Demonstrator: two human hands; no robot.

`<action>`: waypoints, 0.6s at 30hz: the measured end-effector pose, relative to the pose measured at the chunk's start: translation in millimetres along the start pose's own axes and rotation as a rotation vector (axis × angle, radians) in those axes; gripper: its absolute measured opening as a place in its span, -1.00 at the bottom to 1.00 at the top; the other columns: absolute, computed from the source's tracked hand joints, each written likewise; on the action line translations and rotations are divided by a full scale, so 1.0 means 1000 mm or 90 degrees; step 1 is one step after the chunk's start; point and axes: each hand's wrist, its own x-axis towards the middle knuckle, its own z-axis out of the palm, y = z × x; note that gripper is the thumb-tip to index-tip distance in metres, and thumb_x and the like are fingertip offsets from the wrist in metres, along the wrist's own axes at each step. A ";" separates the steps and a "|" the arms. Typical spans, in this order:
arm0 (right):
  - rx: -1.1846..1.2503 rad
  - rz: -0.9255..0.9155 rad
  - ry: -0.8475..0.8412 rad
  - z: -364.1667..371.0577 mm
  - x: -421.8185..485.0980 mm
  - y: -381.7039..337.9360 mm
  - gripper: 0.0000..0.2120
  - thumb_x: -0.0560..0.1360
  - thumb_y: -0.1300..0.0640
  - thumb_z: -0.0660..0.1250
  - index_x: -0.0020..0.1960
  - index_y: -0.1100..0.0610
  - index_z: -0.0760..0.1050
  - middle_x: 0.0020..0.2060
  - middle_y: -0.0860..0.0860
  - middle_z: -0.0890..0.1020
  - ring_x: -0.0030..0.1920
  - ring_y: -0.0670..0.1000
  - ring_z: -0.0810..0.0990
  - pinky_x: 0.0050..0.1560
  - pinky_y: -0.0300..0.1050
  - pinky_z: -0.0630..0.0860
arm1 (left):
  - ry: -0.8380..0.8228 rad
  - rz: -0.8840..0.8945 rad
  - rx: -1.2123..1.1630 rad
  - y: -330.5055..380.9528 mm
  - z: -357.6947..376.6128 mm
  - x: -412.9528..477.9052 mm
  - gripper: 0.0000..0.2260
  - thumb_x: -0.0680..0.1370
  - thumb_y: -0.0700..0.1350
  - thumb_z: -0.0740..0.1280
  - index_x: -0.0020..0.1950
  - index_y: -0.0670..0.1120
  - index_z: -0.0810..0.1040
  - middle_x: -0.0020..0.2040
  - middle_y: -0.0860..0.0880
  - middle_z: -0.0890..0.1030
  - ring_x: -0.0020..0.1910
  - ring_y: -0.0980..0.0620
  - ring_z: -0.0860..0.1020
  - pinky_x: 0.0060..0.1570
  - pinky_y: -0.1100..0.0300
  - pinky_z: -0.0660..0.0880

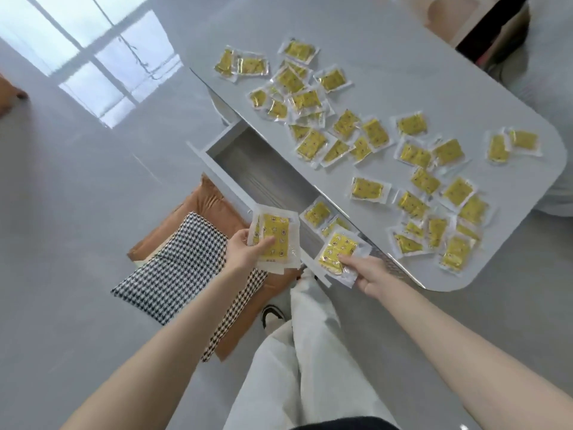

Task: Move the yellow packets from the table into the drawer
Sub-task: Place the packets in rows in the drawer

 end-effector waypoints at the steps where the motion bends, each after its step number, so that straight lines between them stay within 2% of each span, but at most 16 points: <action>1: 0.019 0.006 0.005 0.003 0.013 0.004 -0.75 0.36 0.45 0.44 0.02 0.33 0.54 -0.10 0.19 0.66 -0.44 -0.02 0.66 -0.29 -0.09 0.64 | -0.005 0.000 0.013 0.000 0.005 0.014 -0.63 0.42 -0.13 0.48 0.16 -0.18 0.49 0.00 -0.10 0.64 -0.11 0.00 0.64 -0.16 0.19 0.58; 3: 0.044 0.016 0.016 0.010 0.040 0.011 -0.75 0.36 0.44 0.45 0.02 0.33 0.53 -0.05 0.23 0.65 -0.33 0.03 0.69 -0.16 -0.03 0.66 | -0.012 0.005 0.053 -0.001 0.017 0.045 -0.62 0.43 -0.12 0.47 0.18 -0.20 0.48 0.02 -0.10 0.63 -0.10 -0.01 0.63 -0.15 0.17 0.58; 5: 0.048 0.017 0.034 0.015 0.076 0.018 -0.58 0.33 0.40 0.50 0.15 0.35 0.50 0.06 0.25 0.63 -0.04 0.14 0.67 0.10 0.14 0.58 | -0.014 0.007 0.102 -0.005 0.033 0.080 -0.59 0.42 -0.09 0.48 0.20 -0.20 0.48 0.06 -0.11 0.63 -0.06 -0.04 0.63 -0.06 0.07 0.61; 7: 0.042 0.019 0.050 0.019 0.114 0.024 -0.41 0.27 0.33 0.55 0.25 0.33 0.44 0.14 0.23 0.60 0.14 0.19 0.60 0.24 0.21 0.48 | -0.011 0.016 0.163 -0.009 0.050 0.114 -0.56 0.43 -0.06 0.47 0.23 -0.18 0.47 0.09 -0.07 0.62 -0.05 -0.03 0.63 -0.05 0.06 0.61; 9: 0.042 0.025 0.050 0.020 0.158 0.030 -0.29 0.22 0.25 0.58 0.31 0.28 0.39 0.20 0.22 0.57 0.20 0.20 0.56 0.26 0.23 0.46 | 0.000 0.038 0.223 -0.014 0.069 0.148 -0.58 0.45 -0.03 0.46 0.23 -0.15 0.47 0.07 -0.04 0.60 -0.06 -0.01 0.62 -0.04 0.08 0.60; 12: 0.063 0.043 0.057 0.029 0.207 0.029 -0.22 0.25 0.22 0.57 0.39 0.23 0.33 0.27 0.19 0.52 0.25 0.18 0.53 0.27 0.22 0.45 | -0.003 0.052 0.273 -0.025 0.094 0.196 -0.64 0.46 -0.01 0.44 0.19 -0.10 0.48 0.03 -0.03 0.60 -0.07 0.00 0.62 -0.02 0.07 0.59; 14: 0.056 0.034 0.076 0.035 0.231 0.025 -0.23 0.27 0.20 0.56 0.40 0.21 0.32 0.29 0.15 0.51 0.26 0.17 0.52 0.29 0.18 0.45 | -0.009 0.042 0.291 -0.035 0.109 0.225 -0.62 0.46 0.00 0.44 0.20 -0.10 0.48 0.05 -0.03 0.60 -0.05 0.01 0.61 -0.03 0.11 0.58; 16: 0.028 0.026 0.101 0.042 0.249 0.020 -0.26 0.30 0.19 0.55 0.40 0.20 0.33 0.29 0.13 0.51 0.26 0.14 0.52 0.30 0.11 0.45 | -0.016 0.027 0.297 -0.044 0.121 0.254 -0.53 0.43 0.02 0.46 0.28 -0.10 0.45 0.14 -0.03 0.58 0.02 0.00 0.60 0.08 0.07 0.55; 18: 0.011 0.017 0.125 0.050 0.273 0.018 -0.33 0.36 0.22 0.51 0.40 0.22 0.32 0.30 0.10 0.50 0.27 0.12 0.50 0.31 0.00 0.41 | -0.016 0.014 0.300 -0.051 0.133 0.282 -0.52 0.43 0.01 0.47 0.29 -0.08 0.45 0.15 -0.02 0.58 0.02 0.02 0.59 0.11 0.09 0.54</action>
